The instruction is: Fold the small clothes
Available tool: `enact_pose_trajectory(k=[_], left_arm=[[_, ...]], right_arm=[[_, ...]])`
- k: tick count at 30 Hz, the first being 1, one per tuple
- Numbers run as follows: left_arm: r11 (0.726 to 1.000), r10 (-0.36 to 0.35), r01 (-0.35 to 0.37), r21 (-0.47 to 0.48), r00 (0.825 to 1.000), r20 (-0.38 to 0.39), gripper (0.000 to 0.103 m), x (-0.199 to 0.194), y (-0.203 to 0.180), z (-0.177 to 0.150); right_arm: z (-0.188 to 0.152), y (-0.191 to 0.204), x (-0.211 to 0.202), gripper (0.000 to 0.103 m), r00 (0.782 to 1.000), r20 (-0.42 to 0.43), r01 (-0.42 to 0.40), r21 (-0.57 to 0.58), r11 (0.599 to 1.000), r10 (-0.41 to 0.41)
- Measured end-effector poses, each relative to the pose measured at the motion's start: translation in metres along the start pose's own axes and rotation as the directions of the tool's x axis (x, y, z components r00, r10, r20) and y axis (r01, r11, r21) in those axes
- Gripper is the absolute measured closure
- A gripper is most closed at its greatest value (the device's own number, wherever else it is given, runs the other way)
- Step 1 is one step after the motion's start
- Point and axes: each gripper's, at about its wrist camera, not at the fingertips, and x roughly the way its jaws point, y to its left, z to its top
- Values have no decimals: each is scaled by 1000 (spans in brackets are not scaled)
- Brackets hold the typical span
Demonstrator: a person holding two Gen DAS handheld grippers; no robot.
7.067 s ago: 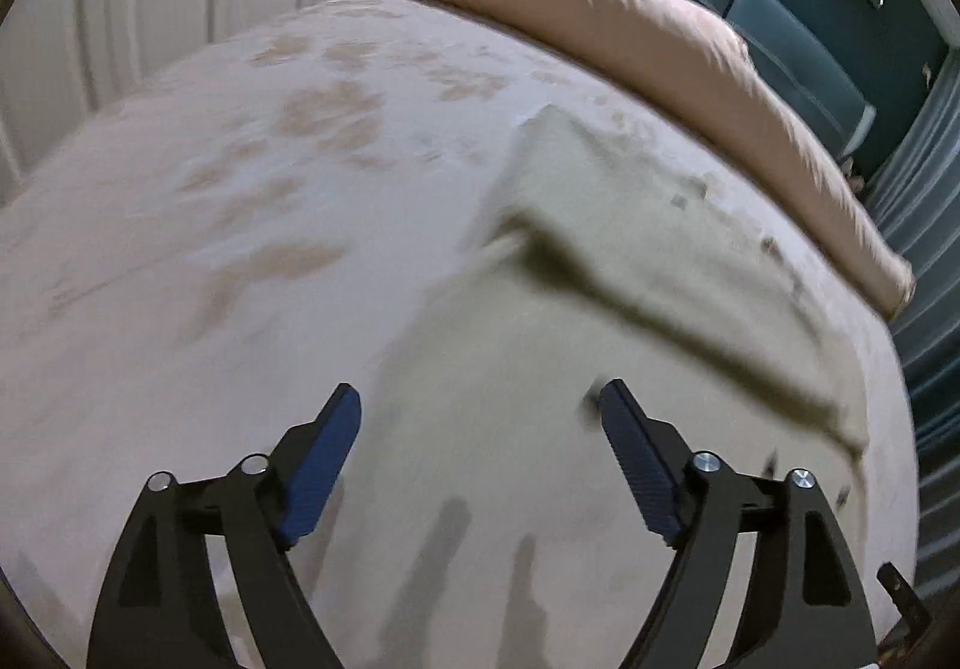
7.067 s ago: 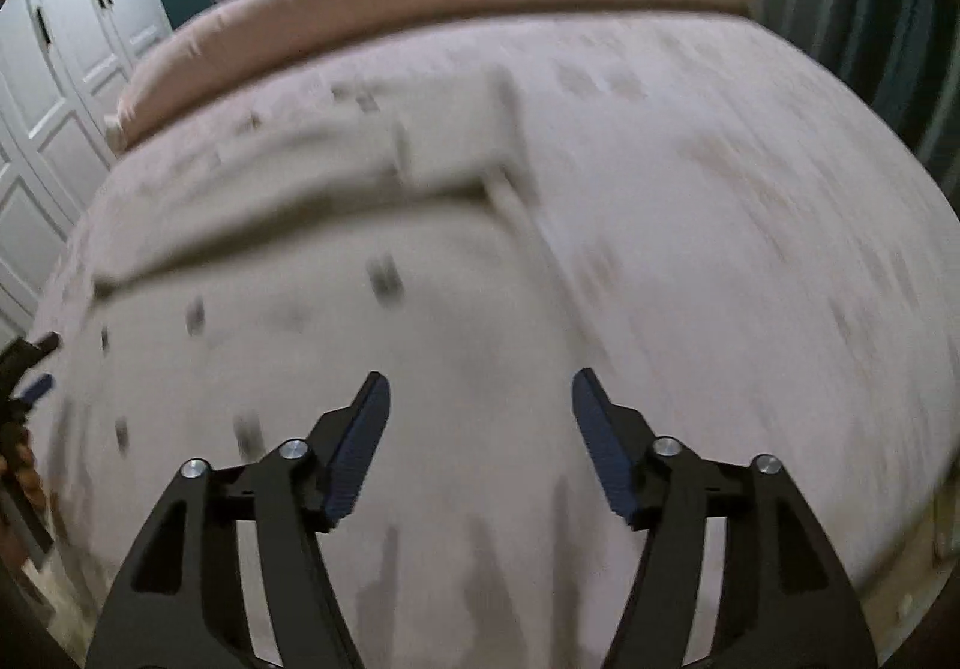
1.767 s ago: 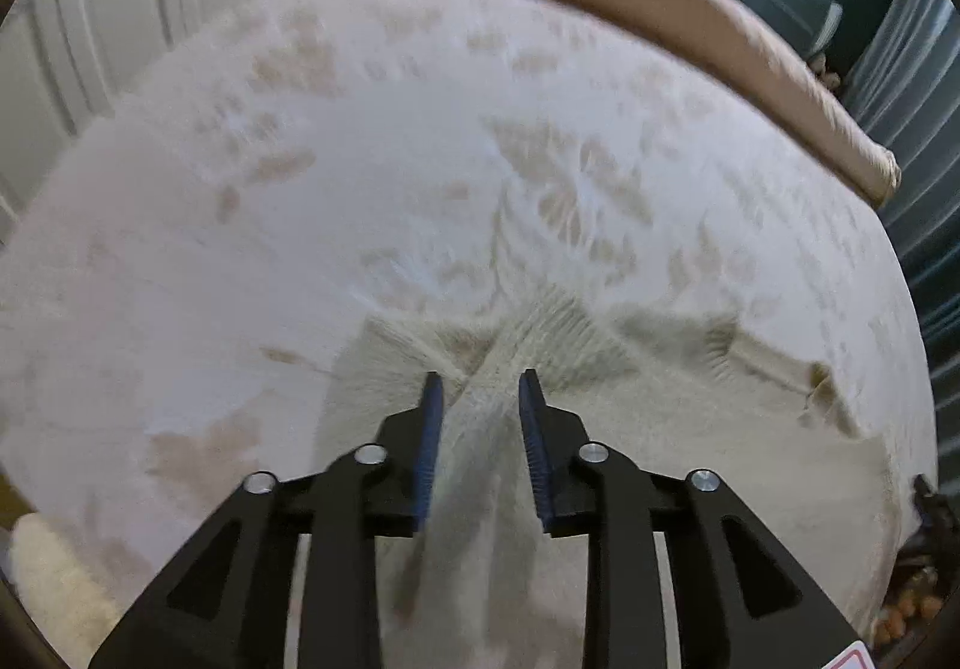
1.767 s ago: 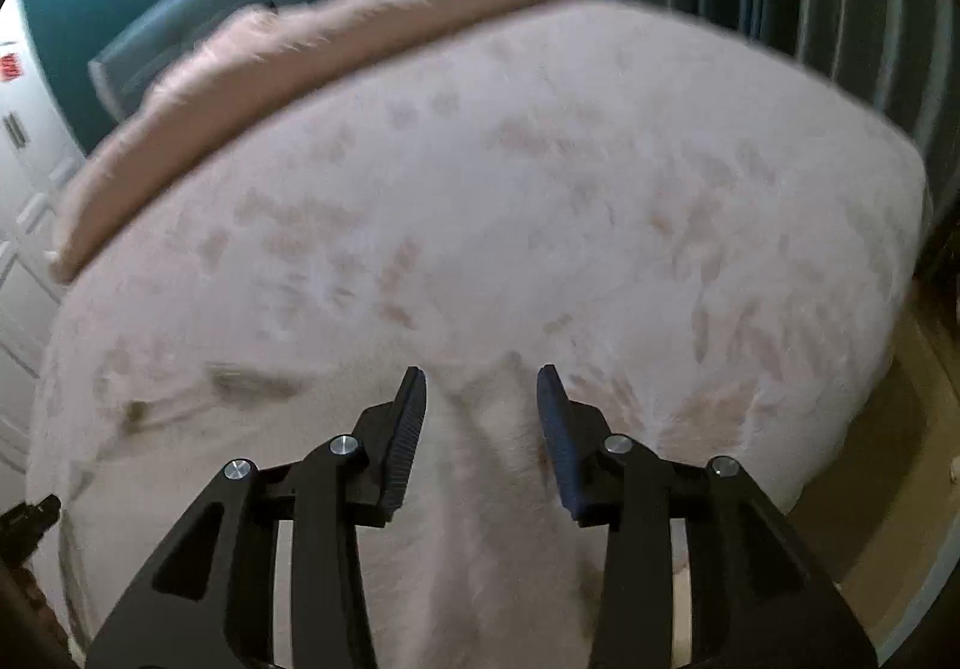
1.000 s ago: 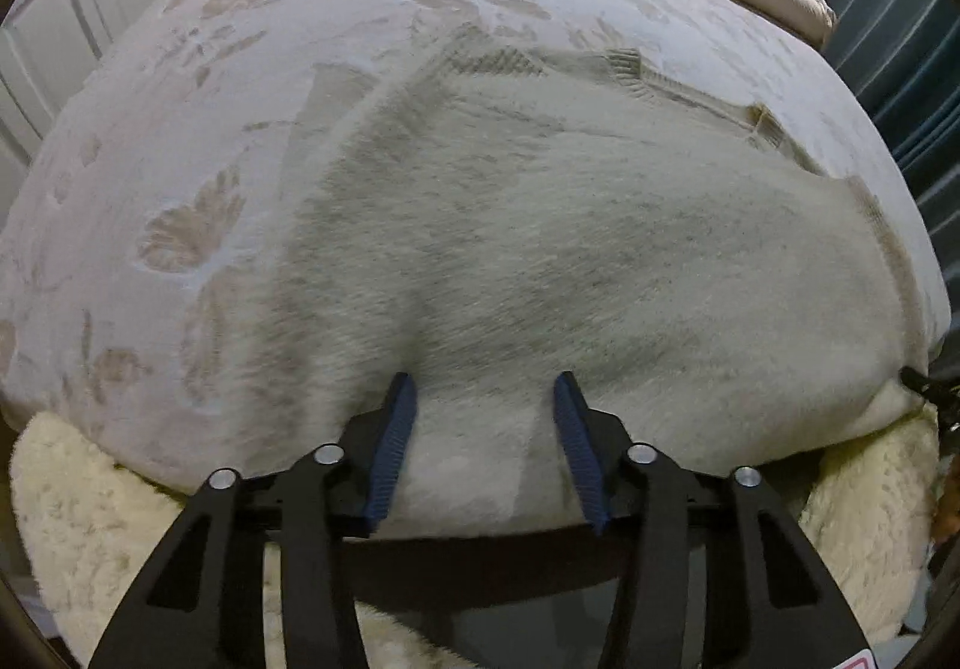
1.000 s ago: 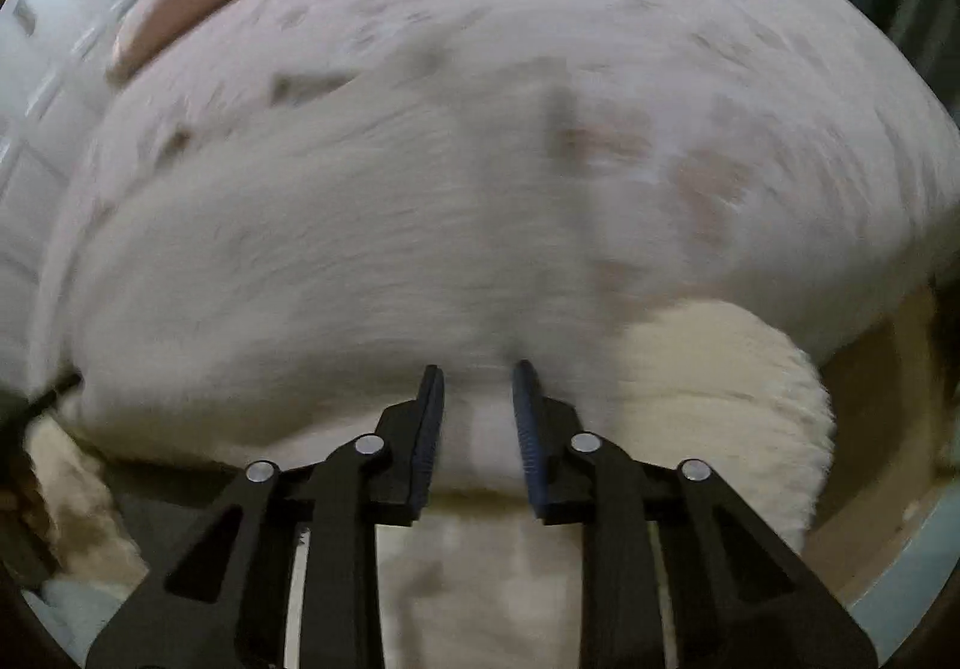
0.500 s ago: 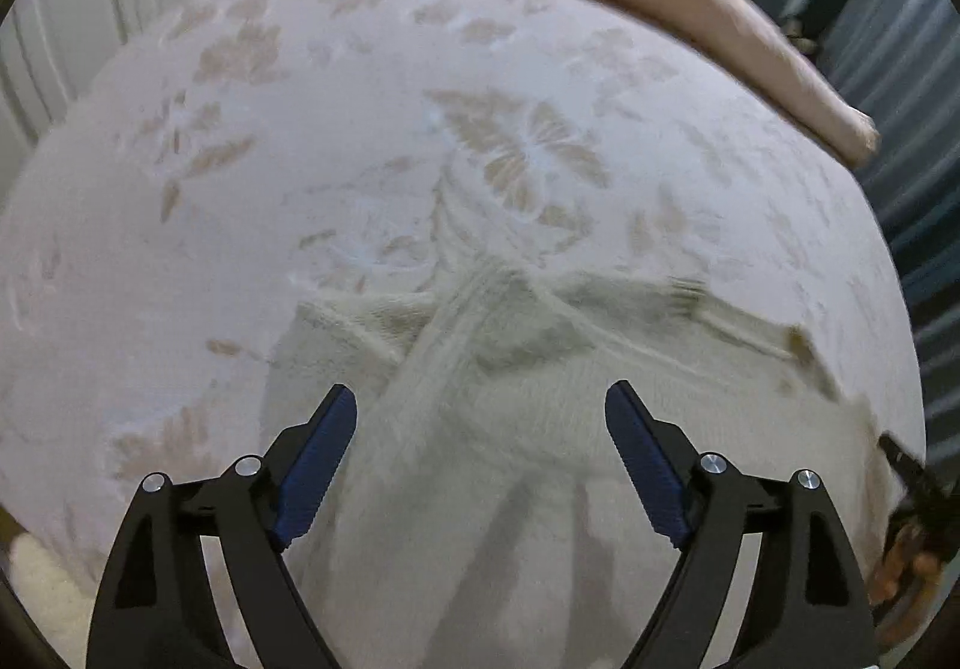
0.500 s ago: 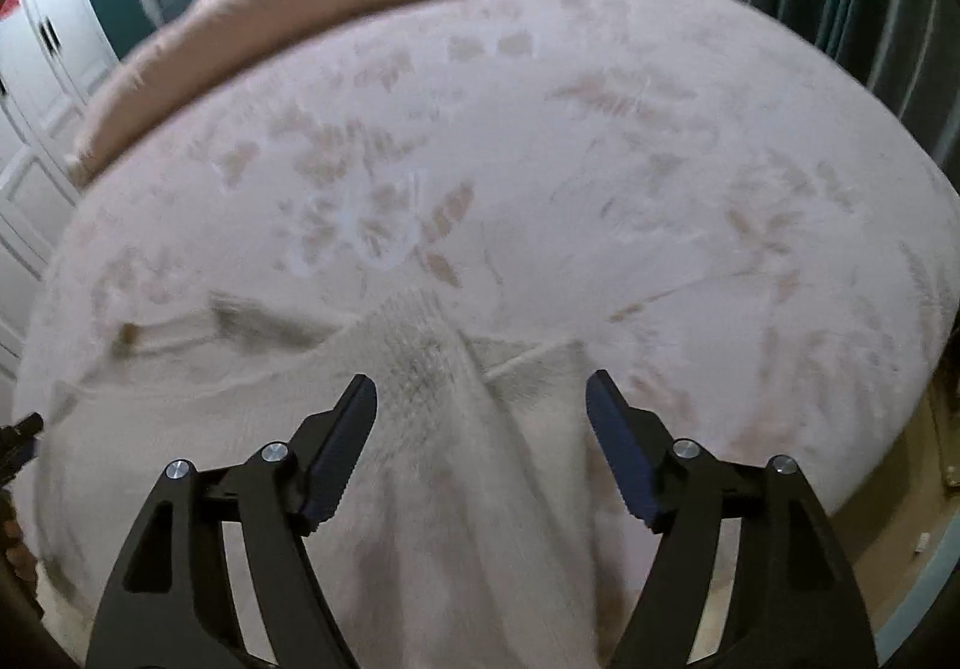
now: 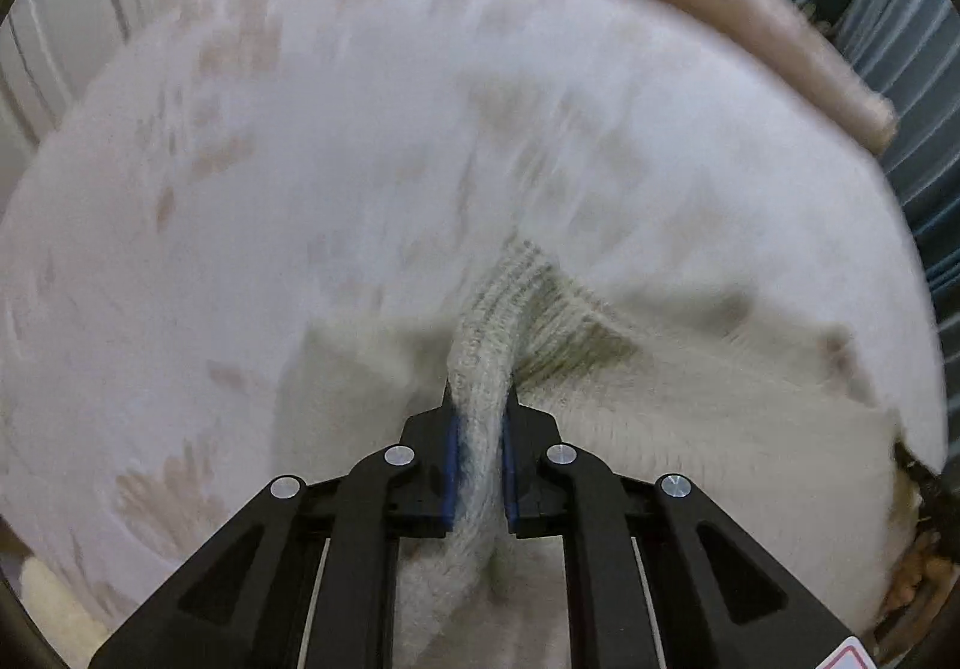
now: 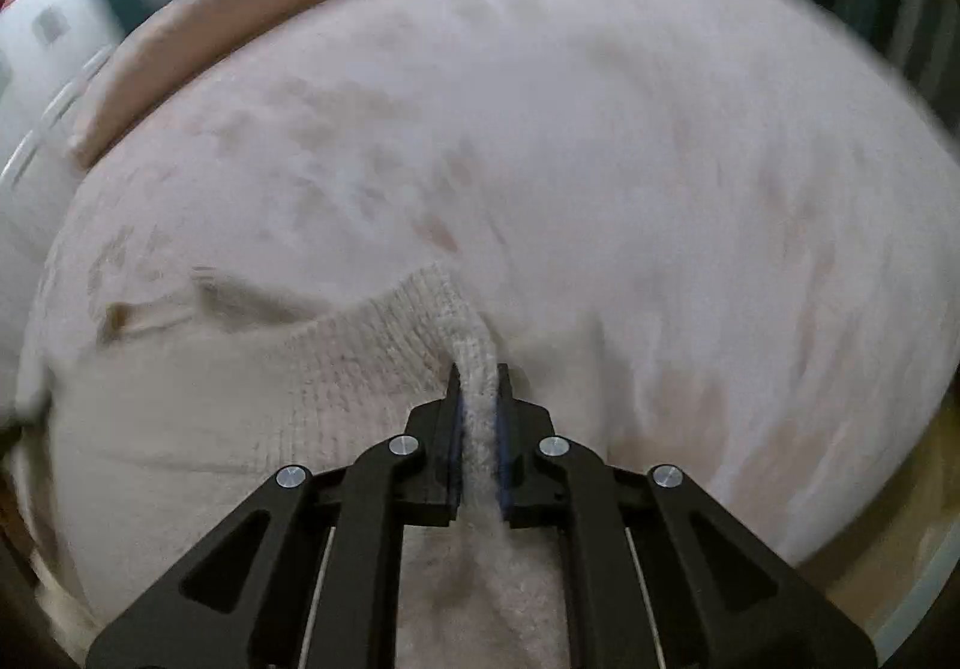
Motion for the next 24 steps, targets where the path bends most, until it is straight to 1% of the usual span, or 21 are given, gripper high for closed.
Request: enact_pose_trajectory(k=[1,2,4,5,6,7,8,10,11,12,13,14,15,16,17,18,20,21,23,24], left_arm=[[1000,-14,14,-6,999,30,94,-7,0,-2],[1000,-21,21,2,998,59,94,-17,-3,-4],[1000,-15,15,11,998,64,93,-19,-6,-5],[1000,-5,5,15,999,53,91,-15,-6,-6],[1000,18,-19,24,1000,24,90,-4,-7,-6],[999,33,-33,27,999,13,88,2,-9,-7],[999,40,-41,17,999,28,85,-3,-9,-7],[999,34,-34,5,998,55,84,-21,-11,-5],[1000,29,-29,-3,997,65,84,-30,-10,-7],[1000,12,-12,-5,996,89,84,-45,-12,-10],[1000,-16,15,5,993,116,83,-60,-17,-15],[999,-44,42,24,991,127,79,-70,-25,-22],[997,-65,60,45,990,124,76,-75,-34,-26],[994,-91,83,76,990,110,70,-79,-44,-34],[988,-113,104,111,990,85,67,-80,-56,-43],[980,-132,123,157,990,47,67,-77,-71,-54],[966,-141,143,215,990,-27,67,-66,-89,-79],[965,-125,134,227,991,-54,67,-59,-93,-90],[967,-89,110,230,991,-99,67,-47,-90,-103],[970,-83,105,221,991,-106,67,-45,-83,-109]], right_arm=[[1,-2,-12,95,998,40,-52,31,998,51],[3,1,-29,95,992,99,-79,32,996,76],[5,6,-36,94,988,134,-81,5,997,79],[6,8,-28,91,992,114,-51,-15,999,52],[6,7,-4,91,999,41,26,-51,998,-24],[3,4,11,90,996,-15,83,-75,994,-85],[3,5,10,89,996,-1,90,-76,993,-90],[2,18,-18,84,989,90,121,-74,990,-114],[-2,31,-39,82,979,155,149,-90,985,-134],[-10,41,-52,82,976,186,136,-112,984,-113],[-13,52,-62,82,979,193,96,-141,985,-68],[-21,67,-68,82,984,175,41,-173,984,-10],[-31,89,-72,82,989,131,-37,-216,976,67],[-44,113,-72,82,988,73,-115,-263,958,138],[-60,138,-69,82,981,7,-184,-311,932,196],[-77,158,-65,82,971,-50,-238,-343,909,236],[-104,182,-59,84,952,-129,-305,-393,868,277],[-120,195,-52,84,950,-162,-313,-433,845,268],[-134,198,-43,84,956,-188,-288,-471,834,224],[-135,188,-41,84,961,-190,-269,-464,844,202]])
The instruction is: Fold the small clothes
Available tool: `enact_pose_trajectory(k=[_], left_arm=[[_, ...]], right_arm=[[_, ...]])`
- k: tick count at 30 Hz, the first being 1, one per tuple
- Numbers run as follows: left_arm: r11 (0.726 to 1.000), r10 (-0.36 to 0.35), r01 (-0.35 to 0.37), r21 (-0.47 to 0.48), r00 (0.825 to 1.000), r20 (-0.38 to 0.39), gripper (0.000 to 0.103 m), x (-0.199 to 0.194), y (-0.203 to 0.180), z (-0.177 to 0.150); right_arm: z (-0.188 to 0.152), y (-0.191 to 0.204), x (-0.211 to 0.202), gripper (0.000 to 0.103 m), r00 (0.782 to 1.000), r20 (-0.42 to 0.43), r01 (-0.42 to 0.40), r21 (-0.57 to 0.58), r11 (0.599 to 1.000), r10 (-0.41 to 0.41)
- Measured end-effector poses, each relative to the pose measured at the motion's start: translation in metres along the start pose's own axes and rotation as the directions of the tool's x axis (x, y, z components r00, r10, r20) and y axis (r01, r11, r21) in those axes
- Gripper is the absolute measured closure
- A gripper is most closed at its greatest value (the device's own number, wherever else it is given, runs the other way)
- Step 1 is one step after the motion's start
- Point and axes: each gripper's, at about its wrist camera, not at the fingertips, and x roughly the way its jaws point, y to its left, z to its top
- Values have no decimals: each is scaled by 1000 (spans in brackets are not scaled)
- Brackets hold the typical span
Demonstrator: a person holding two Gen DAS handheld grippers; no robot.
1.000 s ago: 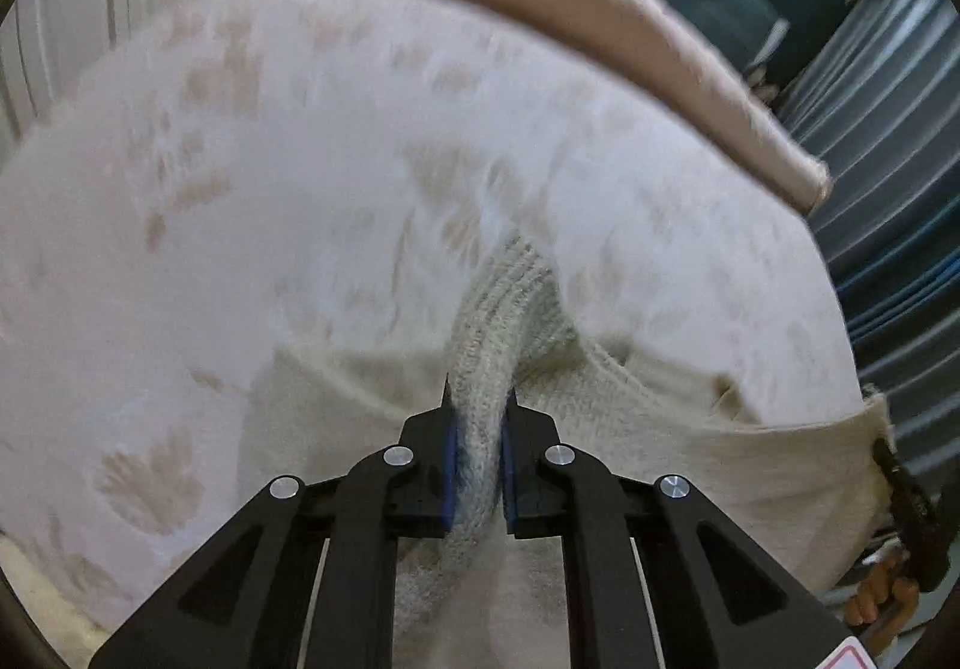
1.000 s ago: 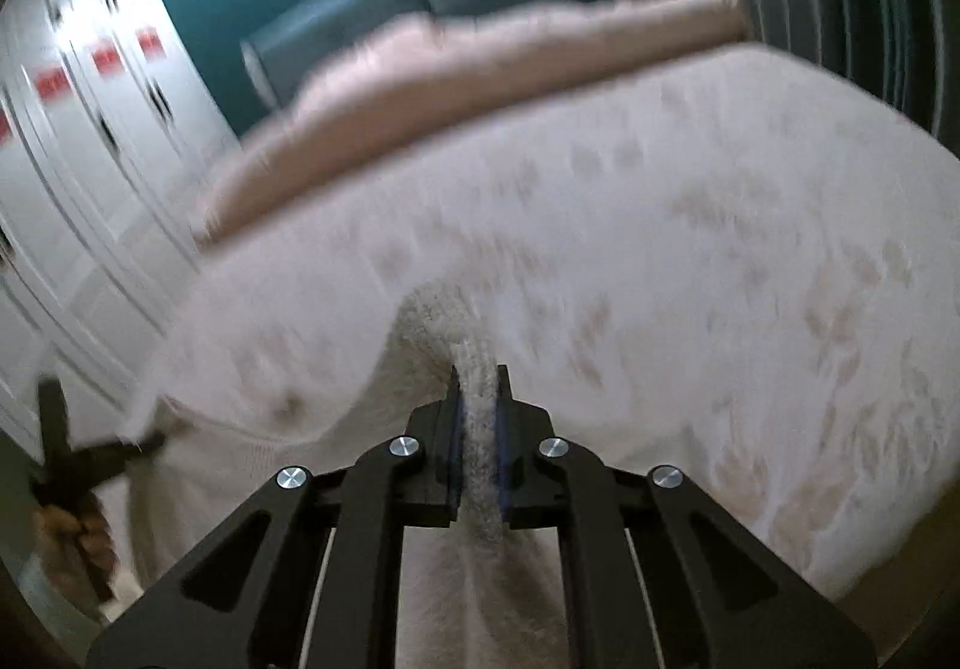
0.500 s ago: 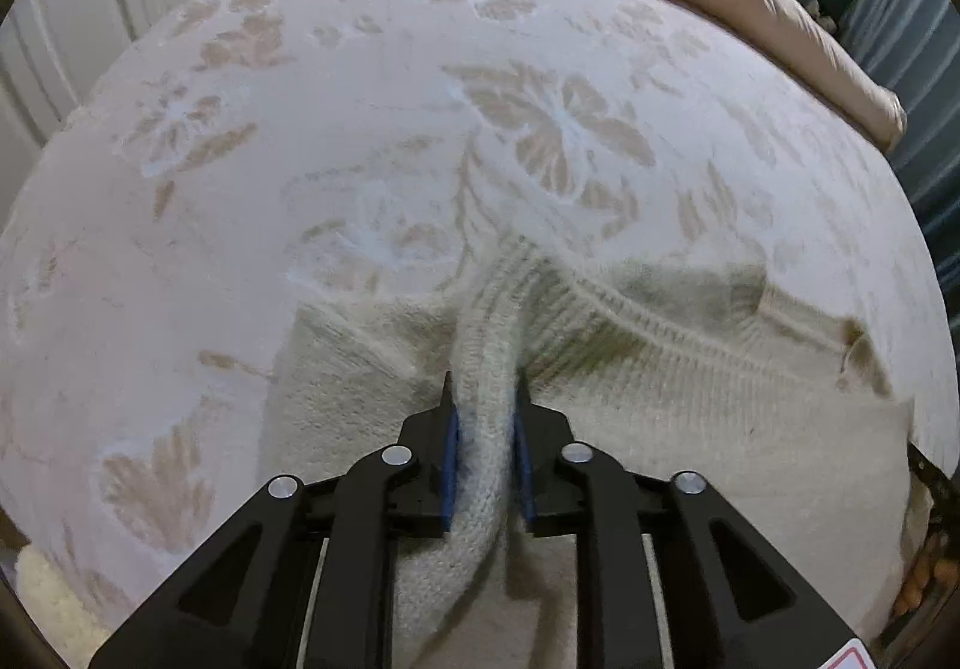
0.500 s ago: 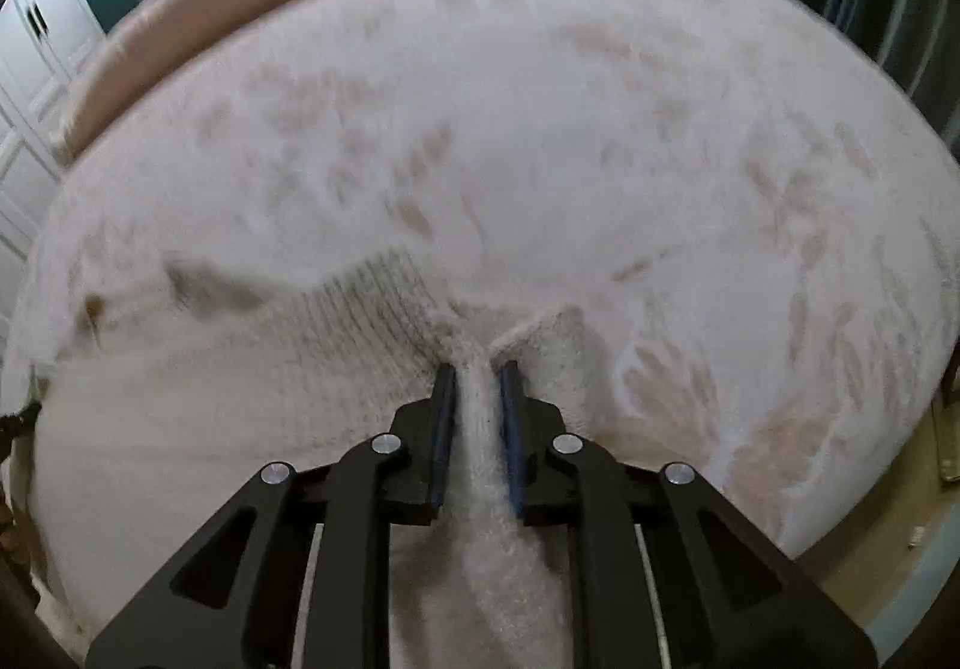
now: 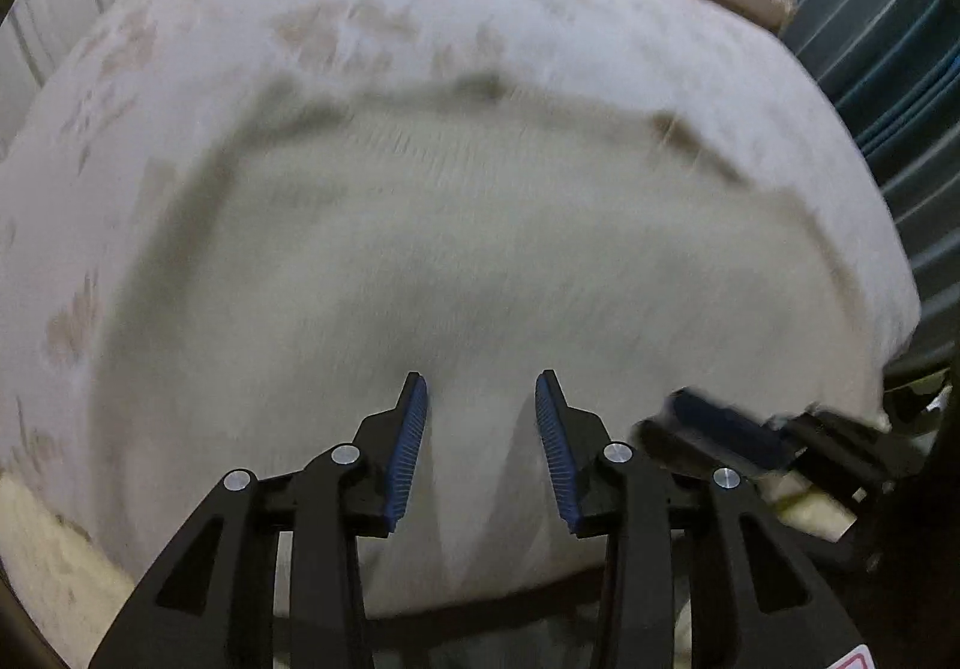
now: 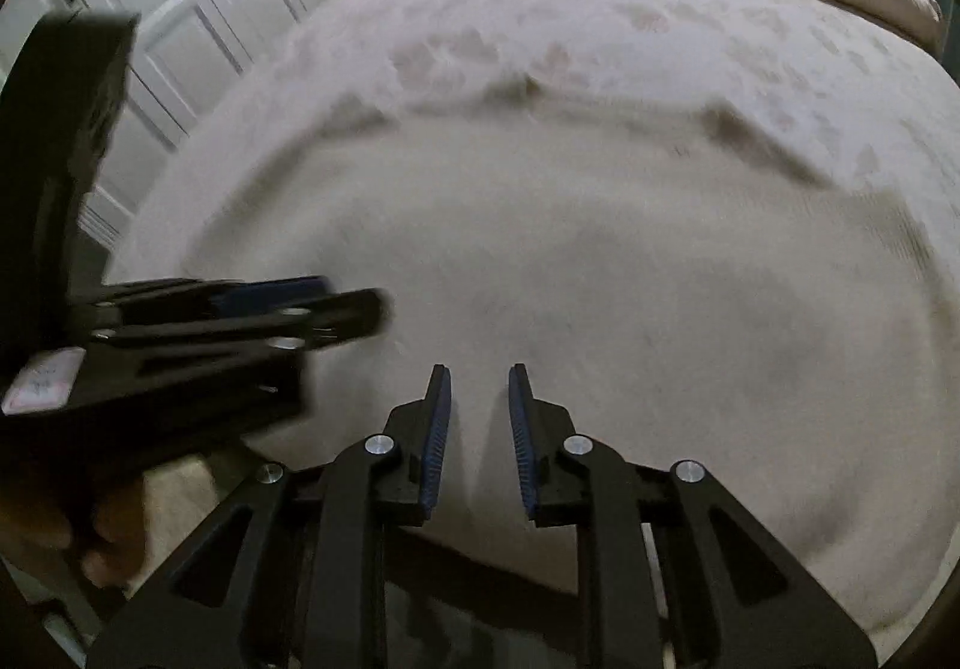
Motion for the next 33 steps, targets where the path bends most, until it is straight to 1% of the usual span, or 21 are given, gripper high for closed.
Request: enact_pose_trajectory(k=[2,3,5,6,7,8,9,11,12,13,15,17,18,19,21,23,25,26,27,29,33], left_arm=[[1000,14,-14,-1,1000,5,66,-7,13,-9],[1000,26,-26,-6,1000,-2,66,-9,20,-11],[997,57,-58,-49,998,-18,66,-16,39,-18],[995,68,-70,-67,997,-27,66,-19,46,-22],[993,76,-80,-92,996,-38,66,-19,56,-25],[991,76,-79,-111,996,-39,66,-21,59,-29],[987,66,-70,-146,997,-33,66,-22,66,-31],[986,54,-58,-156,998,-30,66,-21,67,-33],[986,65,-69,-150,997,-30,66,-22,69,-36],[986,80,-84,-143,996,-31,65,-22,68,-36],[985,103,-107,-133,994,-34,62,-21,65,-37],[985,113,-116,-129,993,-31,57,-21,65,-39],[985,117,-119,-126,993,-31,57,-22,63,-38],[985,122,-124,-120,992,-30,57,-23,62,-39],[986,123,-126,-113,992,-29,57,-24,58,-39],[986,119,-122,-118,992,-28,55,-25,58,-40],[985,120,-122,-121,992,-24,51,-21,55,-39],[985,126,-128,-119,992,-25,49,-21,53,-39],[984,131,-133,-117,991,-26,48,-21,50,-39],[984,141,-143,-110,990,-27,46,-22,45,-38],[983,129,-130,-131,991,-20,43,-22,46,-38]], right_arm=[[-9,-34,-9,84,999,-8,36,74,997,-35],[-16,-65,-17,84,997,-16,82,135,987,-81],[-36,-113,-39,86,982,-31,186,230,955,-184],[-46,-129,-49,80,975,-40,222,261,940,-219],[-58,-145,-59,81,952,-66,305,294,906,-299],[-70,-162,-65,84,932,-83,361,316,877,-353],[-77,-181,-77,84,927,-81,370,364,855,-366],[-81,-194,-90,84,933,-64,347,427,835,-355],[-79,-194,-94,83,932,-48,343,438,831,-359],[-75,-191,-97,80,927,-31,349,433,831,-373],[-66,-186,-83,80,926,-27,354,412,840,-377],[-66,-187,-60,80,915,-97,397,377,837,-391],[-67,-192,-46,78,903,-149,430,355,830,-403],[-67,-192,-47,78,905,-148,424,378,823,-398],[-56,-186,-64,76,920,-93,382,423,822,-380],[-40,-169,-80,76,930,-24,341,418,842,-366],[-15,-135,-84,76,948,38,281,355,892,-314],[-8,-124,-82,76,954,48,264,332,906,-296],[4,-102,-75,76,964,66,228,289,930,-257],[18,-71,-58,76,977,76,177,215,960,-197],[38,-22,-16,76,989,45,136,106,985,-141]])
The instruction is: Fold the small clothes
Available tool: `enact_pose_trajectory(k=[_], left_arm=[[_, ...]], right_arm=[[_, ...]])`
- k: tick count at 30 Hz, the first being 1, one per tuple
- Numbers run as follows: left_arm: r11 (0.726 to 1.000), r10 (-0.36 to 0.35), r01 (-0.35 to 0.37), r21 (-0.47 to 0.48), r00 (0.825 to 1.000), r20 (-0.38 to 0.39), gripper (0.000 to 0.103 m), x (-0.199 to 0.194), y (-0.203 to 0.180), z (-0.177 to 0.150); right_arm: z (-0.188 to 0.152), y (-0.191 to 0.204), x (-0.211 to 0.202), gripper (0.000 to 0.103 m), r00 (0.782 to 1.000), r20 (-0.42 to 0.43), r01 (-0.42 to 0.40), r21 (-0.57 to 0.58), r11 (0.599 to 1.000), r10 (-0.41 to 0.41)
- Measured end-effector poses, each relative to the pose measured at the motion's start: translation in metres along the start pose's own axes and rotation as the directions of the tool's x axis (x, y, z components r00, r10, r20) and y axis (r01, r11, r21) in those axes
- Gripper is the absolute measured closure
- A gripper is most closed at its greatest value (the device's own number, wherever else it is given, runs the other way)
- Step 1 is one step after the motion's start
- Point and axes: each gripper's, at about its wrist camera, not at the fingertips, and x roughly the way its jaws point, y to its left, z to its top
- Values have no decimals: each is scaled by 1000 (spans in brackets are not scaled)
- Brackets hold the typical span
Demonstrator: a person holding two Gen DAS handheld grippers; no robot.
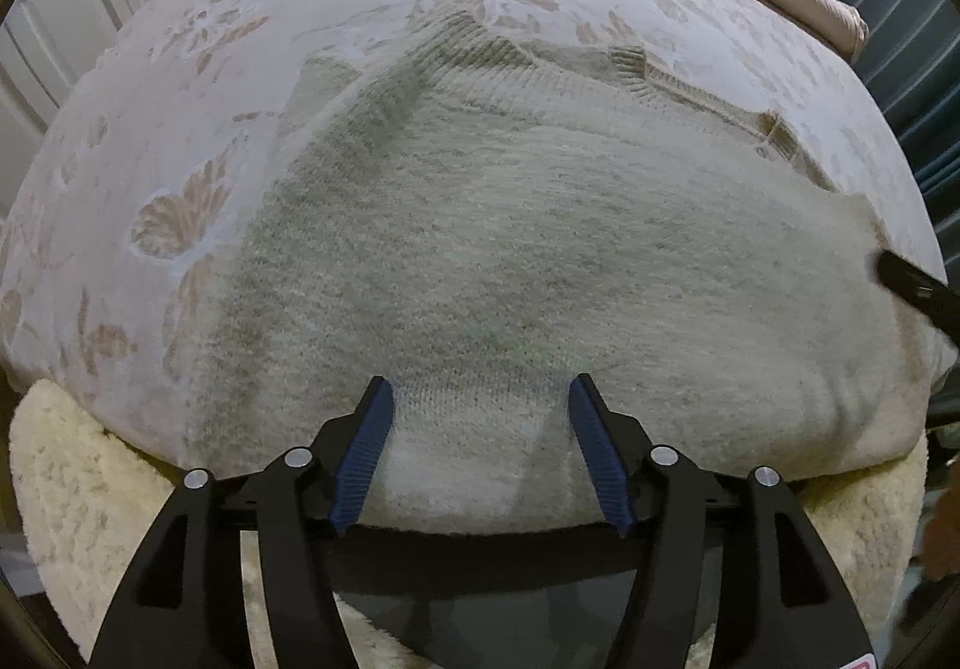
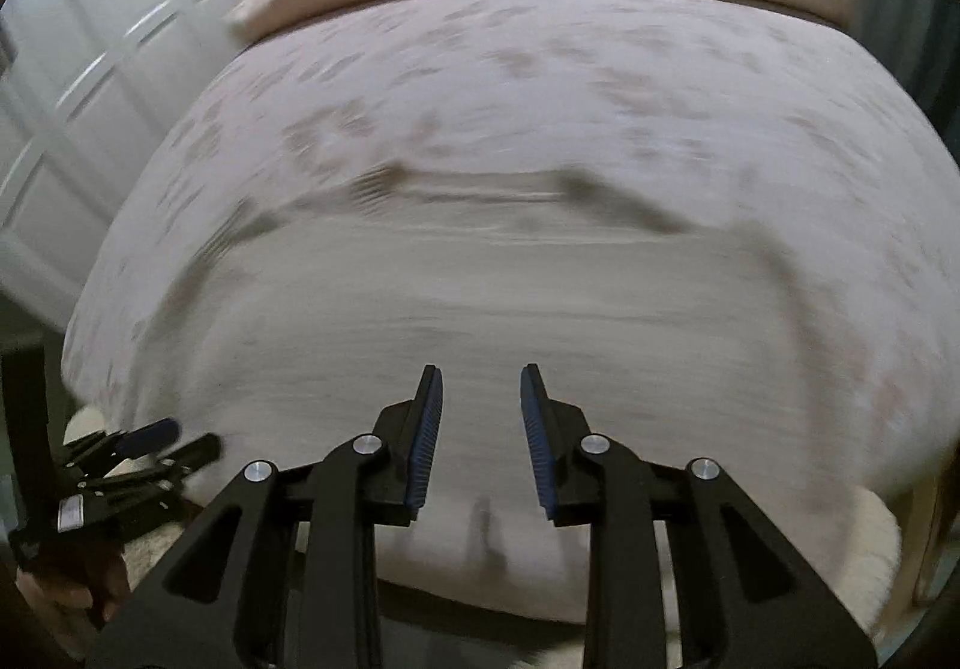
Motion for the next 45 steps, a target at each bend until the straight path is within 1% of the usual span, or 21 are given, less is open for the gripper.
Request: enact_pose_trajectory(k=[3,8,11,13,15,18,20,22,25,27,31,34,36,38,39,40,41,42,43,44,45], left_arm=[[1000,-1,1,0,1000,3,42,1,-1,-2],[1000,-8,8,8,1000,9,37,4,-1,-4],[1000,-10,9,17,1000,13,36,6,-3,-4],[1000,-28,28,14,1000,14,36,3,-1,-3],[997,-68,69,-20,997,28,36,-6,6,-2],[985,-119,126,-114,990,70,35,-27,29,3],[975,-117,136,-177,986,117,29,-41,51,8],[963,-95,128,-239,985,143,28,-45,72,13],[938,-94,129,-322,988,121,28,-34,98,18],[916,-129,155,-371,987,95,28,-18,110,19],[896,-179,176,-407,983,32,26,22,111,19],[899,-145,159,-409,987,65,16,26,102,24],[911,-115,130,-391,991,61,16,26,93,30],[922,-155,170,-347,985,71,32,24,76,39],[929,-150,163,-333,987,63,35,24,71,43],[937,-148,161,-311,987,64,42,21,62,47],[942,-155,168,-290,986,66,53,19,56,50],[949,-160,173,-262,985,69,61,16,48,54],[957,-166,178,-230,983,73,77,10,38,58],[962,-169,181,-203,983,78,82,4,29,61],[967,-170,183,-179,982,87,82,-2,24,63]], right_arm=[[2,25,6,76,1000,-3,6,-58,998,-6],[0,22,22,76,995,-82,-53,-2,999,53],[-11,26,51,76,989,-147,-7,-31,999,2],[-12,30,54,76,991,-129,11,-48,999,-17],[-9,33,49,73,990,-138,20,-43,999,-26],[-3,34,36,73,991,-130,-34,-7,999,33],[-1,38,36,73,990,-136,-32,-14,999,30],[-4,40,47,74,986,-167,-11,-33,999,5],[-8,43,60,71,986,-169,-1,-38,999,-6],[-6,46,63,69,986,-167,11,-52,999,-19],[-5,46,67,68,986,-167,1,-62,998,-12],[-5,41,68,67,987,-159,-21,-52,998,12],[-6,40,68,67,988,-151,-30,-48,998,22],[-7,39,66,67,989,-144,-39,-41,998,33],[-6,39,65,67,989,-142,-43,-34,998,37],[-6,38,63,67,989,-139,-49,-23,999,46],[-6,36,60,65,989,-136,-59,-9,998,58],[-6,33,55,61,988,-130,-84,18,996,85],[-7,29,49,58,985,-124,-112,43,993,116],[-8,26,45,51,984,-116,-129,61,990,136],[-11,20,37,50,984,-100,-142,81,987,150]])
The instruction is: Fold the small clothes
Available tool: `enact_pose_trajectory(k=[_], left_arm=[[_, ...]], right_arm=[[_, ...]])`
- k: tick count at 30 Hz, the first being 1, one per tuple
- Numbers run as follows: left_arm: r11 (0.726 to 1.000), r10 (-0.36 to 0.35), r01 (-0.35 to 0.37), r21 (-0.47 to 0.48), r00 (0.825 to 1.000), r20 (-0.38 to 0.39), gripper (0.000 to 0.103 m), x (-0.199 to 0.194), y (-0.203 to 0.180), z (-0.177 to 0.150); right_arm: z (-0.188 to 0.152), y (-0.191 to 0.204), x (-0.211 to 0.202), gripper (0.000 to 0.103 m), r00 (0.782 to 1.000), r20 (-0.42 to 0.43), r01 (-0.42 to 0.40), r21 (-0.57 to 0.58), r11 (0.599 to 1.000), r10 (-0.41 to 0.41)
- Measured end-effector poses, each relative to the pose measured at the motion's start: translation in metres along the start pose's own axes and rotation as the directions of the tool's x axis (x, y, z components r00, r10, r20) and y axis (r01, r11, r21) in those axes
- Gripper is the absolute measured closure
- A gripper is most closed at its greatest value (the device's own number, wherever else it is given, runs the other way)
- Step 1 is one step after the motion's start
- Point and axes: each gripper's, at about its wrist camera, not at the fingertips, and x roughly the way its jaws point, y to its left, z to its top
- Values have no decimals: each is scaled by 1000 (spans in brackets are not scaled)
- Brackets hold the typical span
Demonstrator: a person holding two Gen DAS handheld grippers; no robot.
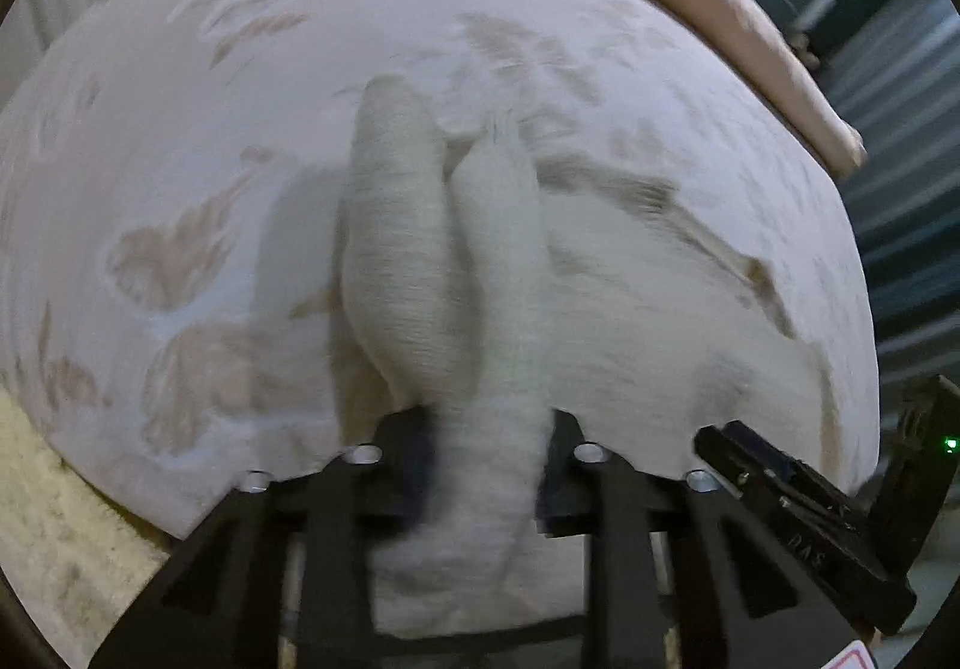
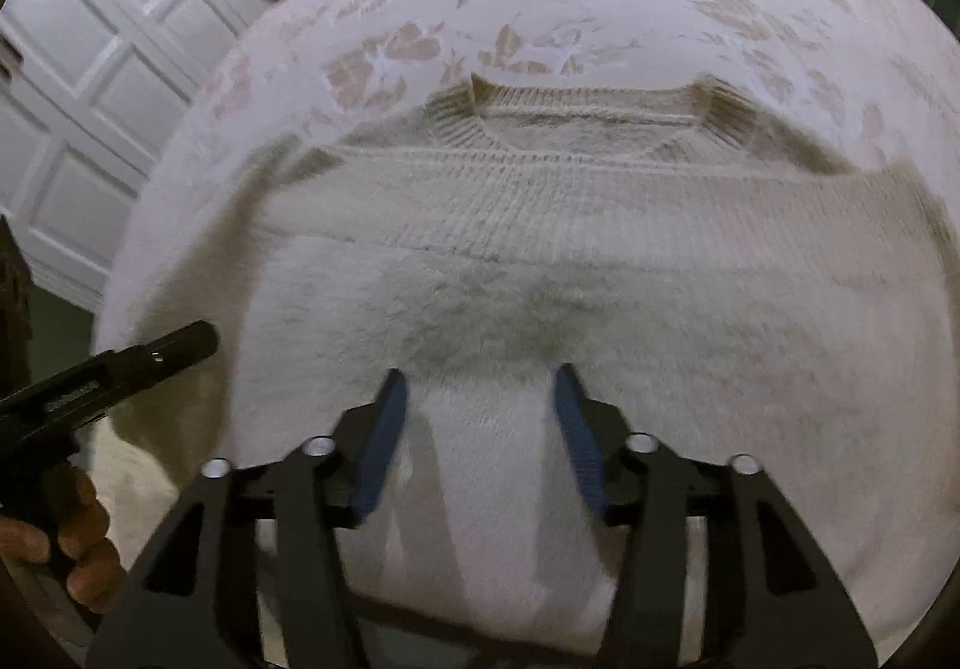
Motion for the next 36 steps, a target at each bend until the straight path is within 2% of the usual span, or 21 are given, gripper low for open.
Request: enact_pose_trajectory(k=[5,6,7,8,9,12,13,15,16,18,19,20,23,25,29,30,33,35,36], left_arm=[[987,-80,69,143,994,74,91,-35,-55,0],[978,-118,103,180,990,74,93,-40,-74,0],[971,-147,131,201,987,70,103,-43,-84,0],[953,-206,189,237,977,50,103,-45,-104,-1],[941,-224,206,267,974,40,103,-45,-118,-3],[910,-202,175,377,979,33,103,-38,-166,-14],[906,-196,171,387,980,24,103,-34,-174,-15],[910,-184,170,379,983,0,103,-25,-181,-18],[916,-175,164,367,985,-4,99,-21,-179,-18],[930,-132,123,347,991,2,93,-17,-166,-19],[937,-94,84,339,996,12,82,-17,-155,-21],[949,-29,16,314,999,37,59,-16,-138,-20],[975,94,-111,194,991,96,40,-27,-79,-24],[980,168,-176,96,982,89,34,-31,-36,-25],[970,219,-214,-115,975,34,34,-38,43,-35],[961,209,-204,-187,978,7,34,-39,66,-40],[938,176,-175,-300,984,-26,34,-38,98,-50],[933,147,-142,-329,989,-10,34,-39,102,-51],[938,135,-124,-323,991,12,34,-42,100,-49]], right_arm=[[-18,-28,-30,50,999,36,-16,62,998,14],[-24,-39,-38,50,999,42,-13,81,997,9],[-28,-47,-42,50,999,46,-3,92,996,-1],[-32,-56,-48,50,999,52,10,104,994,-16],[-35,-64,-51,50,998,56,18,117,993,-25],[-44,-87,-62,50,997,65,27,176,984,-40],[-46,-94,-64,50,997,70,31,193,981,-45],[-49,-105,-70,50,996,77,31,220,975,-49],[-49,-108,-71,50,996,79,30,226,974,-49],[-49,-109,-73,48,996,84,18,227,974,-38],[-49,-108,-73,46,996,86,17,221,975,-37],[-48,-105,-71,45,995,89,22,212,977,-41],[-46,-96,-65,45,996,81,18,183,983,-33],[-43,-86,-60,45,997,74,3,165,986,-15],[-37,-61,-52,45,998,57,-1,95,995,-4],[-31,-51,-49,45,999,51,2,68,998,-5],[-16,-30,-46,46,997,63,35,-14,999,-34],[-1,-23,-51,45,988,113,116,-66,991,-108],[10,-27,-57,45,976,152,169,-72,983,-157]])
